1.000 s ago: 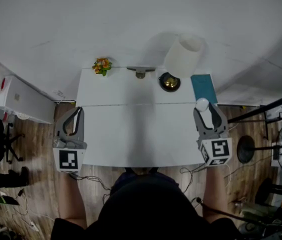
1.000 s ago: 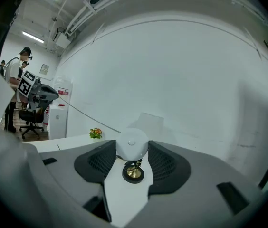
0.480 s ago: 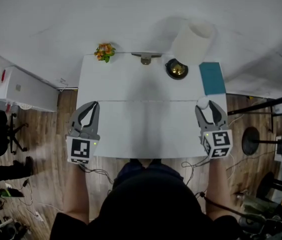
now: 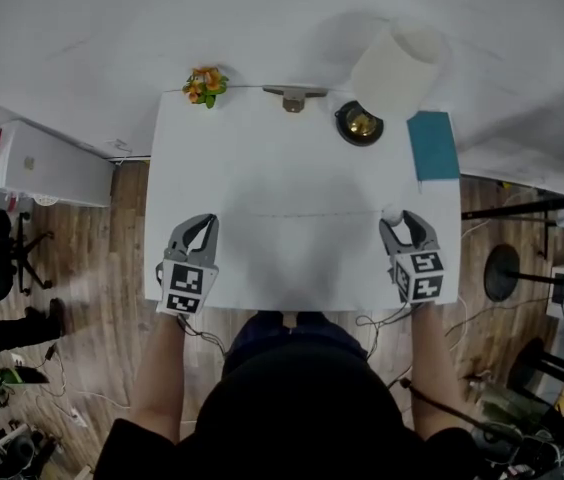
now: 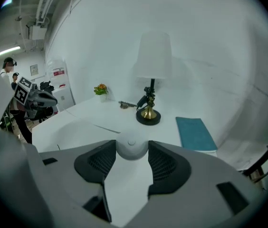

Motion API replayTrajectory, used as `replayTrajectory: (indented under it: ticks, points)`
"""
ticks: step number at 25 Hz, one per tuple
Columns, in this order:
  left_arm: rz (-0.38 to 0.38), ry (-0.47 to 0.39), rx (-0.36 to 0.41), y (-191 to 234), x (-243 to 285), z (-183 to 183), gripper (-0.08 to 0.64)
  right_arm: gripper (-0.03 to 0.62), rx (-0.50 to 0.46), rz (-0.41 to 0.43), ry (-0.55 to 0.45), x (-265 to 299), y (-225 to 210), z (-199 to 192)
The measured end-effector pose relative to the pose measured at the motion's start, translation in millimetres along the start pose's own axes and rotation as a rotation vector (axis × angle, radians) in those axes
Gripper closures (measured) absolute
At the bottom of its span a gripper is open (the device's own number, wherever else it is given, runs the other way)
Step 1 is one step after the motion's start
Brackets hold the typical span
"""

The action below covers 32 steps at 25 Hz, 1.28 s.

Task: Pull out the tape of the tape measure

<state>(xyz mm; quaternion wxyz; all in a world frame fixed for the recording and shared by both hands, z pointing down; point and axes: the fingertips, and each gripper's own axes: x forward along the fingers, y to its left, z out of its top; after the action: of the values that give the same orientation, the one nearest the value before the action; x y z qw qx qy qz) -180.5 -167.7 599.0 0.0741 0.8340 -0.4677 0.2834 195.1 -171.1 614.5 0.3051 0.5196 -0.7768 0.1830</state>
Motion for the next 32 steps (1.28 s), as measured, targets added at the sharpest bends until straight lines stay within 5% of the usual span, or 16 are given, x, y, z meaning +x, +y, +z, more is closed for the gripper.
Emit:
replayTrajectory:
  ticks: [14,32]
  points:
    - [-0.036,0.242,-0.092,-19,57,-105,0.549,0.371,-0.026,0.075,0.232,60,16,-91]
    - [-0.057,0.305,-0.131,-26,59,-131,0.547,0.365,0.042,0.099,0.265,71,20,-112]
